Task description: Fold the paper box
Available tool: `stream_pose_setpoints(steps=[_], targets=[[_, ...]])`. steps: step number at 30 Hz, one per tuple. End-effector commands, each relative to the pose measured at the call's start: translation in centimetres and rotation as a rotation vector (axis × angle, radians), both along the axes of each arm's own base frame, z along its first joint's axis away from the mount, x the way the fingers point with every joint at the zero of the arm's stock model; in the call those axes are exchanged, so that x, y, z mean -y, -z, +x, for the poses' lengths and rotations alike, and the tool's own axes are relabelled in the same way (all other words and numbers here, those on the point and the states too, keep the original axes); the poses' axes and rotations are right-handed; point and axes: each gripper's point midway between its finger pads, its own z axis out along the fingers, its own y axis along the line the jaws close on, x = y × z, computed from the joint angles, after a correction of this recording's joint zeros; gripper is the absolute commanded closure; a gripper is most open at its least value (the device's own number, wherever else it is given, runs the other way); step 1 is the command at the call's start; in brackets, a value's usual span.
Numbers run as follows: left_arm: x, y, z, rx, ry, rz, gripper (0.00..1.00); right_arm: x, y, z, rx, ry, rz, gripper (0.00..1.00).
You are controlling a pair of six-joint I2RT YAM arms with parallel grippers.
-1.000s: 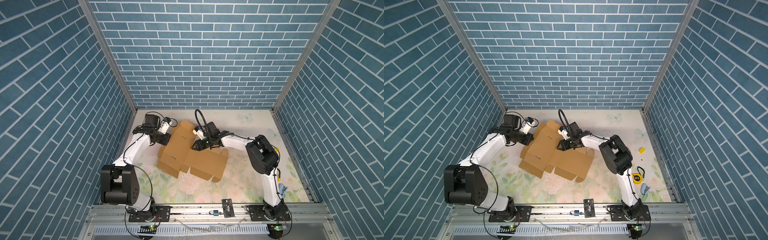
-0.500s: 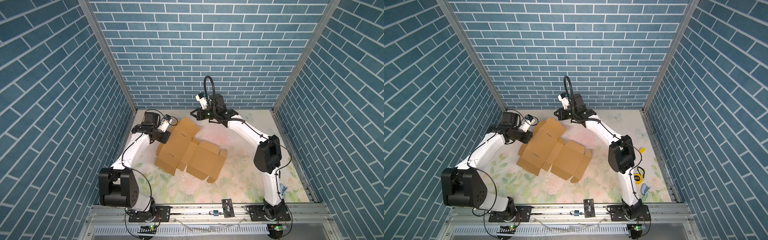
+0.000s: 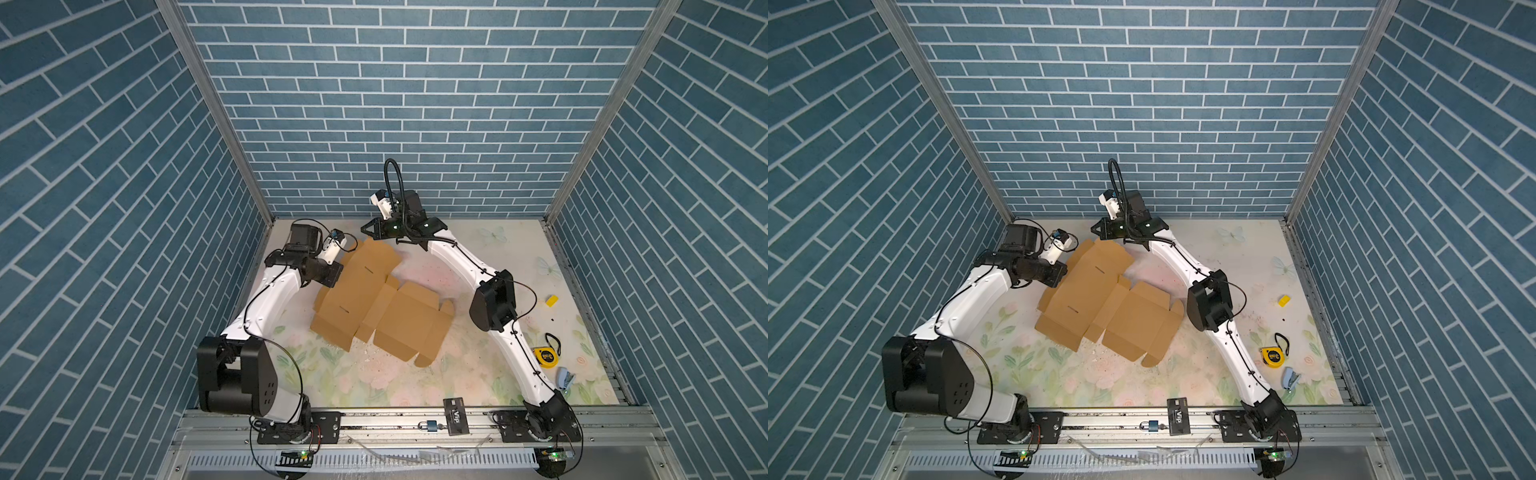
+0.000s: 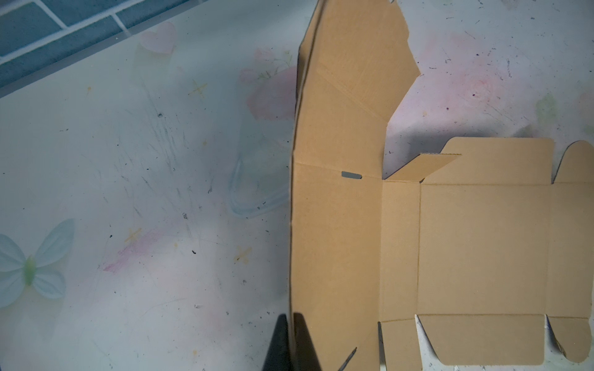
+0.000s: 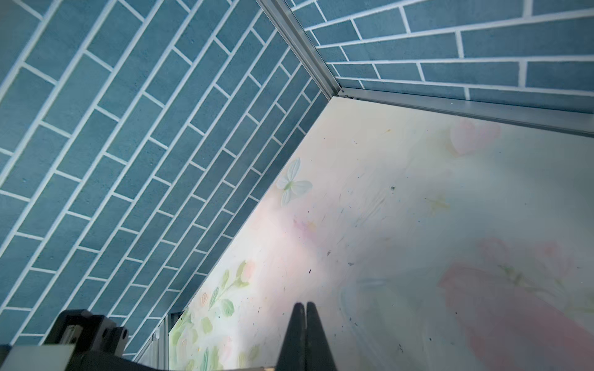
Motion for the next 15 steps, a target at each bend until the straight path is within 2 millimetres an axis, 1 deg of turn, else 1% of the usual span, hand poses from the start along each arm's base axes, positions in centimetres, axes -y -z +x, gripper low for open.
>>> stream_pose_setpoints(steps=[1, 3, 6, 8, 10, 13, 15], targets=[[0.6, -0.9, -0.3, 0.01, 0.019, -0.015, 1.0, -0.5, -1.5, -0.3, -0.012, -0.011, 0.043, 1.0], [0.5, -0.9, -0.3, 0.014, 0.014, -0.008, 1.0, -0.7, -1.5, -1.0, -0.009, -0.045, 0.043, 1.0], [0.4, -0.3, -0.2, 0.011, 0.014, -0.005, 1.0, -1.0, -0.6, -2.3, -0.002, -0.083, 0.009, 1.0], [0.5, -0.6, -0.3, 0.01, 0.014, -0.011, 1.0, -1.1, -0.3, -3.0, -0.013, -0.099, -0.001, 1.0], [0.3, -0.8, -0.3, 0.012, 0.011, -0.003, 1.0, -1.3, -0.5, -4.0, -0.015, -0.129, -0.004, 1.0], [0.2, 0.1, -0.2, 0.008, 0.008, 0.007, 1.0, -1.3, -0.6, -4.7, 0.016, -0.146, -0.017, 1.0], [0.3, 0.0, -0.2, 0.002, 0.009, -0.002, 1.0, -1.4, -0.7, -4.8, 0.019, -0.149, -0.018, 1.0]])
